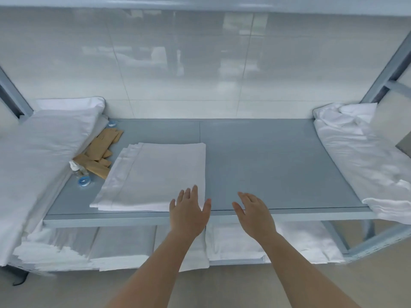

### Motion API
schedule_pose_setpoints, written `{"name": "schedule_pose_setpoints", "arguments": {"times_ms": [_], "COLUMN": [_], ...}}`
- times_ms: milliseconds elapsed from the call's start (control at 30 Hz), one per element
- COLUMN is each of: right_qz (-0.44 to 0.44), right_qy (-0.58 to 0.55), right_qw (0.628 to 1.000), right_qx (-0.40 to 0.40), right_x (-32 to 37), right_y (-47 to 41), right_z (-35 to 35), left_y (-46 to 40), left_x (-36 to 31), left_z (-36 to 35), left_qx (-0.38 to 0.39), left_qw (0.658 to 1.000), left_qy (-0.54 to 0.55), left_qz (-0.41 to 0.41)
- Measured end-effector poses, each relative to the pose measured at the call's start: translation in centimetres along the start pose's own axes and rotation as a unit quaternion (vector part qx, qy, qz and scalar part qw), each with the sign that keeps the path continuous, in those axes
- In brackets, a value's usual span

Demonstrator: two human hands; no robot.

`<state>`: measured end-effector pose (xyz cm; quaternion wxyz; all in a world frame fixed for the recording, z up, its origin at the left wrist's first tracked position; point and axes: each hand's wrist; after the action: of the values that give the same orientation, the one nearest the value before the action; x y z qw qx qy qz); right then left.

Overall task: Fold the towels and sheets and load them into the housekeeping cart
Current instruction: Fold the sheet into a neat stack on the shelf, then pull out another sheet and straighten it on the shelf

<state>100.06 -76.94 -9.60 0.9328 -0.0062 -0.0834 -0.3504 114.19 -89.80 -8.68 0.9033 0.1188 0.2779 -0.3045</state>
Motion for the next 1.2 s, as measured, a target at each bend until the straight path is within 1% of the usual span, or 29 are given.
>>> {"name": "schedule_pose_setpoints", "arguments": {"times_ms": [133, 300, 433, 600, 800, 900, 1067, 1200], "right_qz": [-0.027, -0.075, -0.105, -0.140, -0.179, -0.185, -0.181, -0.187], "right_qy": [-0.013, -0.032, -0.034, -0.037, -0.054, -0.061, -0.046, -0.024], "right_qw": [0.999, 0.995, 0.991, 0.987, 0.979, 0.978, 0.980, 0.979], "right_qx": [-0.023, -0.061, -0.074, -0.074, -0.088, -0.081, -0.074, -0.074], "right_x": [-5.4, -13.9, -20.8, -27.8, -33.6, -35.9, -39.2, -42.9], "right_y": [1.9, 4.5, 6.7, 9.2, 10.4, 10.0, 8.0, 5.2], "right_z": [1.4, 3.4, 4.5, 5.3, 5.9, 5.8, 5.3, 5.5], "left_y": [1.3, 3.0, 4.7, 6.6, 7.0, 6.4, 4.8, 1.9], "left_x": [-5.2, -12.4, -18.1, -24.3, -29.9, -32.0, -34.8, -37.7], "left_z": [-2.6, -6.8, -10.7, -15.0, -19.1, -21.0, -24.6, -27.7], "left_qx": [0.006, 0.017, 0.034, 0.053, 0.070, 0.078, 0.106, 0.120], "left_qw": [1.000, 0.997, 0.994, 0.987, 0.981, 0.980, 0.977, 0.976], "left_qy": [0.000, -0.017, -0.038, -0.058, -0.064, -0.059, -0.054, -0.030], "left_qz": [-0.025, -0.070, -0.100, -0.137, -0.168, -0.174, -0.178, -0.177]}}
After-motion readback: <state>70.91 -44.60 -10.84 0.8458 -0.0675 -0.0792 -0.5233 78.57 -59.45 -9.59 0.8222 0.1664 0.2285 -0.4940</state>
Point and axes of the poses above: each hand's wrist, its own y-axis away from the middle knuckle, its own z-axis out of the back of the hand, x = y × z, and after that the axes turned 14 degrees about y, right-handed
